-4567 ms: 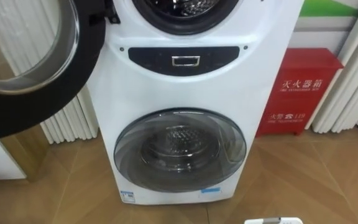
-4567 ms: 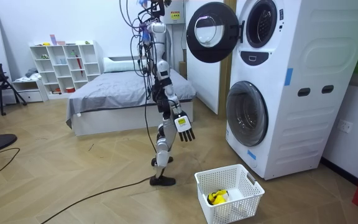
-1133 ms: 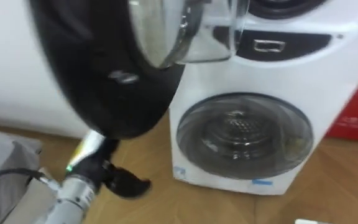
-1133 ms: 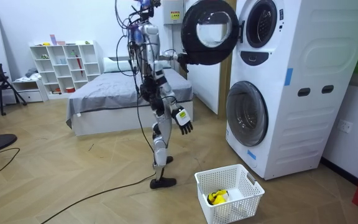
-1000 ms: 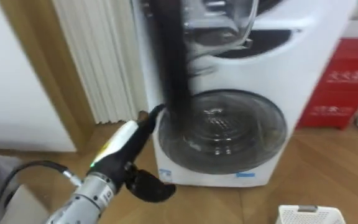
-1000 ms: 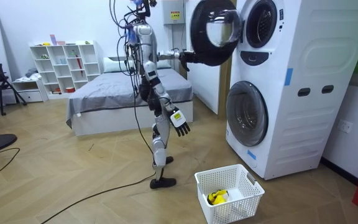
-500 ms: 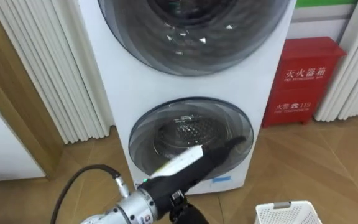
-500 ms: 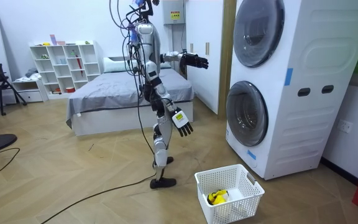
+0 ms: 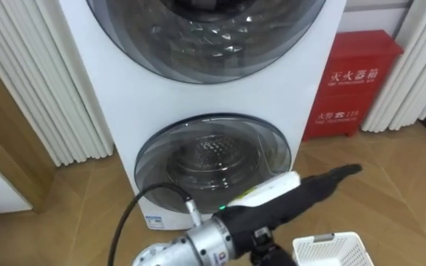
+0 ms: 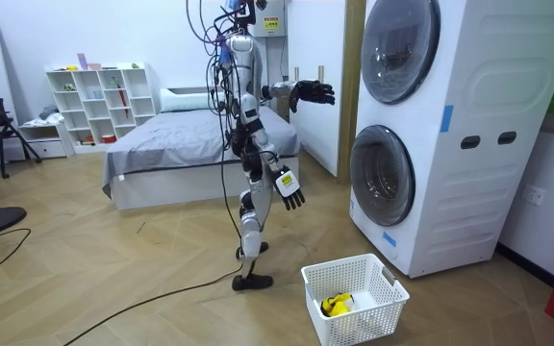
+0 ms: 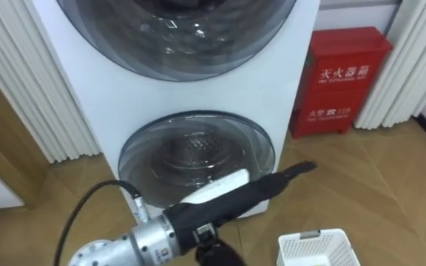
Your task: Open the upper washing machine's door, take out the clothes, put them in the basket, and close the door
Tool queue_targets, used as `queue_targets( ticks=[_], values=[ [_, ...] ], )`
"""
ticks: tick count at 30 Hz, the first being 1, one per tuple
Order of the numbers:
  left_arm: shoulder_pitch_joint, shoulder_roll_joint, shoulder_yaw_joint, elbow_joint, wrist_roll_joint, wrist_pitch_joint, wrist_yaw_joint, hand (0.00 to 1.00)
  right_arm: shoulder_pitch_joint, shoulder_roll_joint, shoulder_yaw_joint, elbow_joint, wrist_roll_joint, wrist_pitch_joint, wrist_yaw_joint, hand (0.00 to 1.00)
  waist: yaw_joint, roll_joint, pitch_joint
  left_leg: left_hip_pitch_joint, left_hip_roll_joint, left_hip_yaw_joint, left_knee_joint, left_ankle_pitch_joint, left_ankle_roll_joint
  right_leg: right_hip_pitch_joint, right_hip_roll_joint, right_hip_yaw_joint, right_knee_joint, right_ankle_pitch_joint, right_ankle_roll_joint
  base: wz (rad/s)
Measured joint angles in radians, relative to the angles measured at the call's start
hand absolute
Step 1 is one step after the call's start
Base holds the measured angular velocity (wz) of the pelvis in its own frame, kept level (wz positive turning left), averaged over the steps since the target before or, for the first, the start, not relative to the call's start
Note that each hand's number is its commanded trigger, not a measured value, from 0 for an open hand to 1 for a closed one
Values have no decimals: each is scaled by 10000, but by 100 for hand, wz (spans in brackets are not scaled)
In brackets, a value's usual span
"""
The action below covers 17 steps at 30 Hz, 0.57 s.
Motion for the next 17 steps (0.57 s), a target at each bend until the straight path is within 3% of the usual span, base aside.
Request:
queue_targets(
  ticks=[3, 4, 6, 7, 10, 12, 13, 15, 17],
  values=[
    [26, 60, -119, 891, 18, -34, 207, 0, 3, 6, 1, 34, 151, 27, 29, 0, 53, 26, -2, 48, 44, 14, -32, -30, -47, -6, 46, 16, 5, 0, 0, -9],
    [72, 58, -82, 1176, 19, -57, 291, 0, 4, 11, -1, 47, 188, 39, 43, 0, 60, -30, 33, 68, 56, 19, -41, -35, -55, 4, 58, -25, 5, 0, 0, -10],
    [572, 162, 158, 2104, 64, -114, 717, 0, 14, 29, -46, 50, 333, 109, 108, 0, 96, -21, 26, 87, 69, 31, -46, -59, -96, 35, 121, -48, 12, 1, -1, -12],
    [781, 247, 291, 2379, 62, -212, 805, 0, 34, 42, -93, 66, 364, 115, 109, 0, 108, -77, 60, 91, 68, 41, -47, -64, -107, 39, 138, -61, 9, 1, -2, -11],
    [1647, 211, 1068, 4699, 76, -557, 1496, 0, 253, 117, -286, 102, 781, 131, 91, 0, 384, -127, 71, 234, 128, 66, -61, -99, -188, 114, 192, -140, 8, -54, -95, -14],
    [2479, 210, 2170, 6800, 66, -614, 2271, 0, 555, 189, -506, 171, 1556, 133, 111, 0, 624, -224, 36, 418, 184, 2, -59, -172, -295, 192, 258, -155, 6, -102, -176, -15],
    [2616, 199, 2499, 7385, 69, -630, 2474, 0, 608, 205, -596, 268, 1742, 133, 97, 0, 650, -230, 15, 429, 200, -11, -59, -189, -316, 210, 274, -173, 0, -103, -178, 0],
    [3111, 197, 4011, 9520, 28, -653, 3368, 0, 829, 258, -1141, 402, 2230, 232, 124, 0, 930, -250, -39, 448, 263, -11, -58, -230, -380, 219, 337, -268, -2, -103, -178, 0],
    [3378, 201, 5135, 10846, -14, -733, 4046, 0, 1055, 287, -1409, 570, 2669, 202, 125, 0, 1131, -271, -57, 573, 283, -18, -61, -258, -420, 308, 360, -333, -14, -104, -179, -6]
  ],
)
